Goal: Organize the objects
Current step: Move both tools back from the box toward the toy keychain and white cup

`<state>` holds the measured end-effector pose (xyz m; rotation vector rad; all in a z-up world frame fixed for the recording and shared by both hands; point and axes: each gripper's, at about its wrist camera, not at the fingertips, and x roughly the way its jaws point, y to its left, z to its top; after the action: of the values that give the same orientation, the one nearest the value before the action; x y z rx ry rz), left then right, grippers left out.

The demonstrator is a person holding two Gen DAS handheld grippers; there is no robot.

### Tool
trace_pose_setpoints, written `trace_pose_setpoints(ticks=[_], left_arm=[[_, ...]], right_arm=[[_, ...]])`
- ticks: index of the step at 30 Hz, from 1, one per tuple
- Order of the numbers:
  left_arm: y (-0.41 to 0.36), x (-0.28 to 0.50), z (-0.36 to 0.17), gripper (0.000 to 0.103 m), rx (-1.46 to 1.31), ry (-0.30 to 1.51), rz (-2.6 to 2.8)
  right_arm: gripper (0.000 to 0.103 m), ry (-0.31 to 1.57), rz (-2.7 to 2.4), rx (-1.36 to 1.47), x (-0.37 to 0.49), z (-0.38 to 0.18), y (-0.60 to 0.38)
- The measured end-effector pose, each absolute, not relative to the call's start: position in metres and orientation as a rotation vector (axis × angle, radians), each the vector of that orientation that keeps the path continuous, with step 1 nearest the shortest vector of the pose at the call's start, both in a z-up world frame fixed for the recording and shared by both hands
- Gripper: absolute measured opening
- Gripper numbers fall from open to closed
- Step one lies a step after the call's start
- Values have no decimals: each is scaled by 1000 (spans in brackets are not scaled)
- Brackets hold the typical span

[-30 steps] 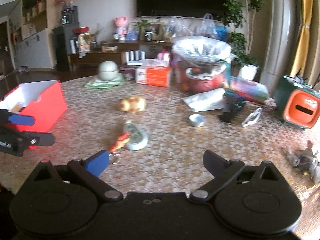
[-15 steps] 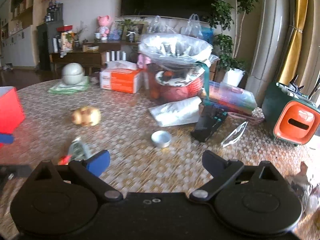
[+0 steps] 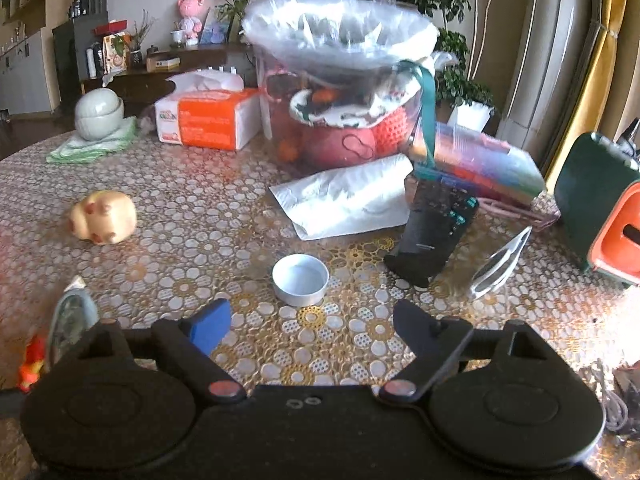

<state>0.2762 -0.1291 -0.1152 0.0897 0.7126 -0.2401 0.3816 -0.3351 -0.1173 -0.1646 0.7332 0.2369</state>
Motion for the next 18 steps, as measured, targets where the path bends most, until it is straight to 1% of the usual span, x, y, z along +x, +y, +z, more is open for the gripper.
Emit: trace_pose_setpoints(ticks=[4, 6, 8, 11, 13, 15, 16, 17, 18], left_arm=[[-128, 282, -124, 103, 71, 725, -239], [-128, 284, -128, 102, 67, 722, -230], [-127, 285, -130, 102, 62, 718, -231], [-127, 286, -133, 102, 56, 717, -235], [-127, 285, -135, 101, 50, 714, -245], [-128, 285, -136, 92, 50, 712, -263], [-128, 286, -137, 90, 50, 714, -274], [-128, 286, -138, 85, 48, 718, -281], [-128, 287, -139, 76, 44, 724, -287]], right_arm=[[81, 754, 225, -161, 397, -129, -335], [75, 763, 221, -159, 402, -134, -334], [75, 767, 223, -160, 406, -137, -331], [69, 768, 225, -171, 410, -140, -327], [68, 768, 228, -167, 413, -141, -325], [65, 767, 228, -162, 415, -141, -323], [63, 768, 230, -159, 416, -140, -322], [59, 769, 233, -155, 417, -140, -322], [56, 770, 236, -150, 418, -140, -321]])
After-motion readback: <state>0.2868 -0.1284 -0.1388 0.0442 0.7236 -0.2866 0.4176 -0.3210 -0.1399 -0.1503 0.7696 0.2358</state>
